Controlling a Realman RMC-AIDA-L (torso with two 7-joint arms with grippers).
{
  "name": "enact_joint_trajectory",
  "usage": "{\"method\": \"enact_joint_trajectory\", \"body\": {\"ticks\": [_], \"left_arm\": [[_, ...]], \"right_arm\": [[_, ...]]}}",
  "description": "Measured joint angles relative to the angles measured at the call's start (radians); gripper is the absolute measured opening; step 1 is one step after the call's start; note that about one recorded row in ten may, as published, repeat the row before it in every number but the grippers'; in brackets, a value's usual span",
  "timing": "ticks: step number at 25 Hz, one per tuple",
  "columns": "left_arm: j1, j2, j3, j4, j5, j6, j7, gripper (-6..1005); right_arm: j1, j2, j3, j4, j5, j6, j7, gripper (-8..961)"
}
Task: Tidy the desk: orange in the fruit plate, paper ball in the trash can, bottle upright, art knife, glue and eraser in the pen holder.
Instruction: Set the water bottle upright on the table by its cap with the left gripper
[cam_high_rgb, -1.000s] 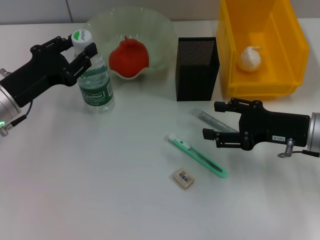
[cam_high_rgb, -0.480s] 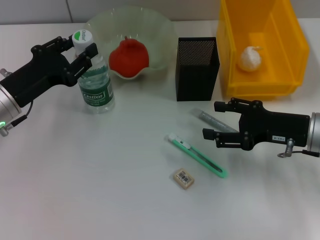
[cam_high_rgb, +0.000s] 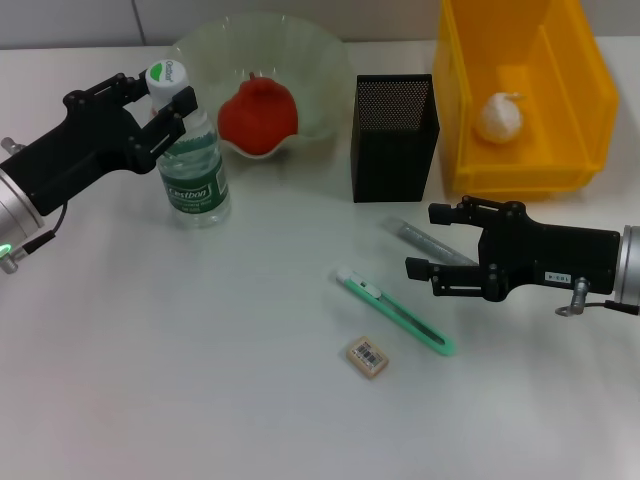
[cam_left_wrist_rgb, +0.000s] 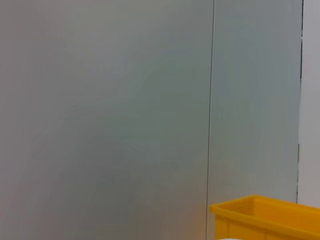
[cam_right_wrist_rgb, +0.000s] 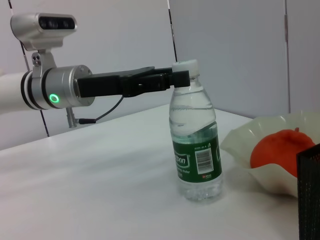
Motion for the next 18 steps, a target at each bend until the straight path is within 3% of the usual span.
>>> {"method": "enact_joint_trajectory", "body": {"ticks": [18], "left_arm": [[0.007,-0.001,-0.002,0.000,0.000,0.035,0.027,478]], "right_arm": [[-0.002,0.000,0.000,0.000,0.000,0.000,0.004,824]]}}
